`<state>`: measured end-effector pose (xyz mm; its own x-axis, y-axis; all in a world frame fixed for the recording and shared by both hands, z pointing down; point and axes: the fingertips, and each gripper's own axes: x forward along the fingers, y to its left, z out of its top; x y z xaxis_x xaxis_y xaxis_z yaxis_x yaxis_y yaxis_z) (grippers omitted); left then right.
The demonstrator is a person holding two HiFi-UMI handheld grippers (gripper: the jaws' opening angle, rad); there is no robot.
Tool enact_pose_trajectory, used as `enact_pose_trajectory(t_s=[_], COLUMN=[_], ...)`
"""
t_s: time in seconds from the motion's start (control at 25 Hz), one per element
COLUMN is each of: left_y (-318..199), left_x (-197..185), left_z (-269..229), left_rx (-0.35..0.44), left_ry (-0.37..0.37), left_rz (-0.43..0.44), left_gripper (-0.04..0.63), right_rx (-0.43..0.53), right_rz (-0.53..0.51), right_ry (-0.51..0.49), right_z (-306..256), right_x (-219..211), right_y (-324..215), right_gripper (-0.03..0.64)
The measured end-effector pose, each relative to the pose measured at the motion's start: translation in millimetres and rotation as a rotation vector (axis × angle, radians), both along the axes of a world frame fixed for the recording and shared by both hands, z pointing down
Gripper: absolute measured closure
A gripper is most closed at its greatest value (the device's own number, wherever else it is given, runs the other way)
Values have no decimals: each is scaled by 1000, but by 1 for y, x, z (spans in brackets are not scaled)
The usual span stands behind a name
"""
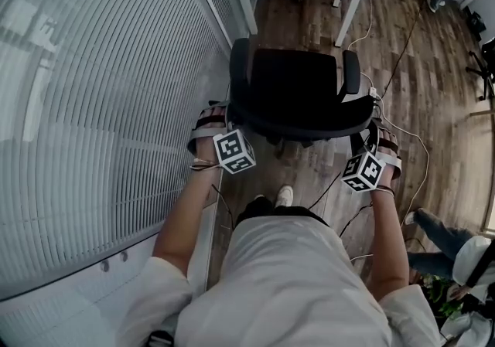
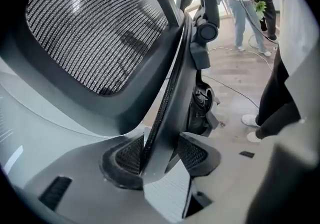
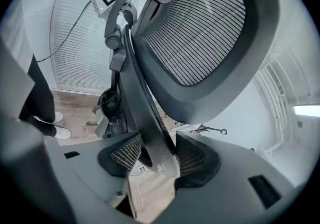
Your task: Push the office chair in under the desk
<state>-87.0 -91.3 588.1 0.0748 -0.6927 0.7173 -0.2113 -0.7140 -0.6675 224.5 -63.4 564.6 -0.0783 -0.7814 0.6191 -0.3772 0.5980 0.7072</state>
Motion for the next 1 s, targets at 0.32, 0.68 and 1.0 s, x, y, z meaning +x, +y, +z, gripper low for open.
enact_pose_trajectory(t_s=[0.32,0.68,1.0], left_y=[-26,-58,-100], left_x=[-4,1,-8], left_z=[16,10,18], left_rx=[10,6,22], left_ry=[-4,-13,-22], left_rz=[-16,-3,11], left_gripper=[371,371,371], right_rx=[6,4,-1], right_rz=[-16,14,30], right_ry=[-5,-7,-2], right_z=[13,3,13], right_x=[-4,1,-7], right_y=[-27,-56,-91], right_gripper=[387,385,385])
